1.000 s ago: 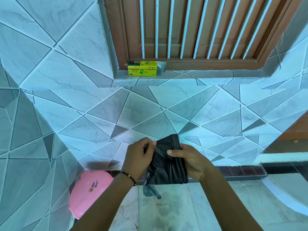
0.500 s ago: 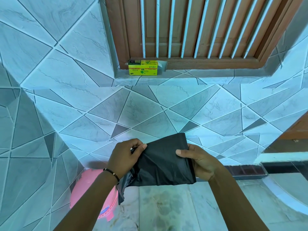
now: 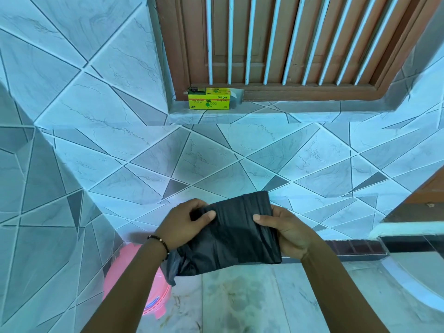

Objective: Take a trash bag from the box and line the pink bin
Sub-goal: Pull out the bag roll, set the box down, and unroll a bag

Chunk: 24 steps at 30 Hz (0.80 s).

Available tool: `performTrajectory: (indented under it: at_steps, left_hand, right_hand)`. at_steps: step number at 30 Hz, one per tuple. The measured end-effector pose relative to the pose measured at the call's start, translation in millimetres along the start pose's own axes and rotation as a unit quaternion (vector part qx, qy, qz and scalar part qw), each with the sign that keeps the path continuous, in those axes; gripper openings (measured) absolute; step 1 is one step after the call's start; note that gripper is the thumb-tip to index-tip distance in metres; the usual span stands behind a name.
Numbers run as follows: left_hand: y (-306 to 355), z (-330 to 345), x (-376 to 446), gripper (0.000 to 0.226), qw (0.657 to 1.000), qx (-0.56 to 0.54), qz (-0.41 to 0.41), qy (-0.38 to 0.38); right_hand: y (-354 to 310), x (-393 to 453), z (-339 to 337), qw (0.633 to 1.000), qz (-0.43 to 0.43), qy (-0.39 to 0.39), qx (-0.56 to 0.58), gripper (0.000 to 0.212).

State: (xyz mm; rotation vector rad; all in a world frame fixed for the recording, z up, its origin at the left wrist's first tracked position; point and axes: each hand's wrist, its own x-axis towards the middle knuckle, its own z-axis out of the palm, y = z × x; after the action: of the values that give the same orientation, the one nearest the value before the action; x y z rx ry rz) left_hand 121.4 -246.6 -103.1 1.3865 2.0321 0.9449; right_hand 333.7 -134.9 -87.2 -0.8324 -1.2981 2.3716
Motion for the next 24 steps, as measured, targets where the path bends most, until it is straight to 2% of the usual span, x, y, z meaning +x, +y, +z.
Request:
performTrajectory:
  at_steps: [2,4,8,12,15,18,22,24]
  left_hand:
    - [20.1,12.6,1.4,0.024,0.996,-0.081,0.018,-0.045]
    - [36.1,24.3,3.5,0.028,0.992,-0.115,0.026,-0.033]
    - [39.5,31.5,9.0,0.033,0.996,-0.044,0.036,0.063]
    - [40.0,30.4,8.4,0.031,0.995,-0.024,0.068,0.067]
    - [38.3,25.7,7.9,0.025,0.994,-0.038,0.078,0.070]
    - [35.5,20.7,7.3,0.022,0.994,-0.034,0.086,0.052]
    - [30.5,13.0,7.1,0.022,0.994,-0.025,0.085,0.060]
    - [26.8,7.9,6.6,0.026,0.994,-0.027,0.080,0.067]
  right_hand:
    - [3.5,5.3,12.1,1.000,0.004,-0.018,-0.021,0.035]
    - [6.8,9.4,21.4,0.999,0.003,-0.025,-0.035,0.030]
    - [8.9,10.0,25.3,0.998,-0.018,0.032,-0.052,0.027]
    - [8.6,8.4,19.9,0.995,-0.053,0.072,-0.043,0.023]
    - [7.1,6.2,13.2,0.998,-0.036,0.050,0.006,0.032]
    - [7.0,2.2,7.4,1.000,-0.004,0.021,0.008,0.029]
    - [7.4,1.2,2.1,1.000,0.005,0.026,0.004,0.048]
    - [6.8,0.9,0.6,0.999,0.006,0.031,0.018,0.049]
